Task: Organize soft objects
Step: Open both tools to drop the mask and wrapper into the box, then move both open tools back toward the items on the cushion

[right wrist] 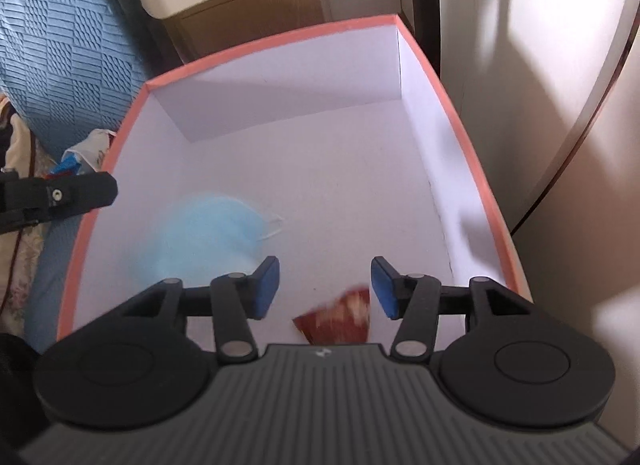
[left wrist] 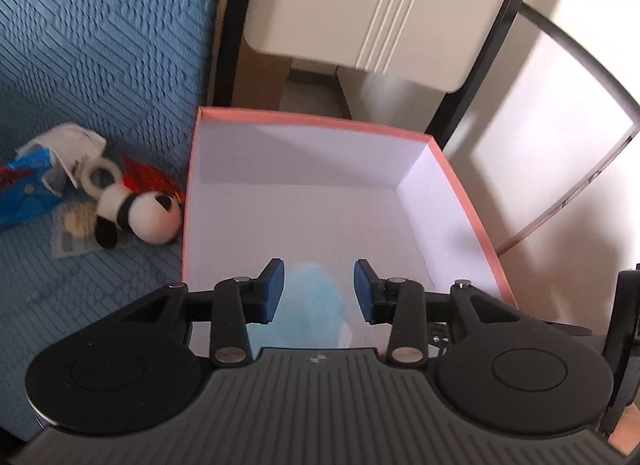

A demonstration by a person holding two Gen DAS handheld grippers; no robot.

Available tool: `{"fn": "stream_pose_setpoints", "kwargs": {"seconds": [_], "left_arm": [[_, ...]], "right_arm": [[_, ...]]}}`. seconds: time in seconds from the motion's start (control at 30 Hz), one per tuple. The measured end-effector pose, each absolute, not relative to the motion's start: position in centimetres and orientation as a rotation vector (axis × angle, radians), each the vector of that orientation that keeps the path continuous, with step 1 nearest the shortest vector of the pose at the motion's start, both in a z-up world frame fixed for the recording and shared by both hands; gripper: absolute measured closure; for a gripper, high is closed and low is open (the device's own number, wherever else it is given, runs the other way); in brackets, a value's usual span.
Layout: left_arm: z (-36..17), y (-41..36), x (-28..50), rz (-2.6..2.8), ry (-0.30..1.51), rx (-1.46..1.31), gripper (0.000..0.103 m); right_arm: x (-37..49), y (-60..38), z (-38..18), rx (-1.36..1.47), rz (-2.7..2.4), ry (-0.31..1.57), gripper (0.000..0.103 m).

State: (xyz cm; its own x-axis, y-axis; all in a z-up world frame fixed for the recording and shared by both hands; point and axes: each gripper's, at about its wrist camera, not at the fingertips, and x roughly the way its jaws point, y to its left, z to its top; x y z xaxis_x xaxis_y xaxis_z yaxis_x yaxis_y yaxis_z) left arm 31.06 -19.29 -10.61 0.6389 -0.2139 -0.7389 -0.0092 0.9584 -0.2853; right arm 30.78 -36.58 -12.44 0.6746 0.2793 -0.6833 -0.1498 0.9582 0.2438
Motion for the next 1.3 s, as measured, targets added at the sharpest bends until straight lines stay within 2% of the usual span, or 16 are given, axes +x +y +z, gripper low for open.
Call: {"fn": "stream_pose_setpoints", "kwargs": {"seconds": [0.67, 1.0, 1.3], "left_arm": [[-2.0, -12.8, 24.4, -0.067, 0.632, -0.235, 0.059], [-0.4, -10.1, 20.5, -0.052, 0.52, -0.205, 0.059], [-2.2, -6.4, 17.4, 0.006, 0.5, -0.213, 0.059]], "right_arm": [[24.7, -32.9, -3.7, 0.143, 0.299, 0.592, 0.049], [21.4, -30.3, -2.3, 0.108, 0.297, 0.515, 0.049], [19.5, -26.4, -3.5, 0.069, 0.328, 0.485, 0.049]]}}
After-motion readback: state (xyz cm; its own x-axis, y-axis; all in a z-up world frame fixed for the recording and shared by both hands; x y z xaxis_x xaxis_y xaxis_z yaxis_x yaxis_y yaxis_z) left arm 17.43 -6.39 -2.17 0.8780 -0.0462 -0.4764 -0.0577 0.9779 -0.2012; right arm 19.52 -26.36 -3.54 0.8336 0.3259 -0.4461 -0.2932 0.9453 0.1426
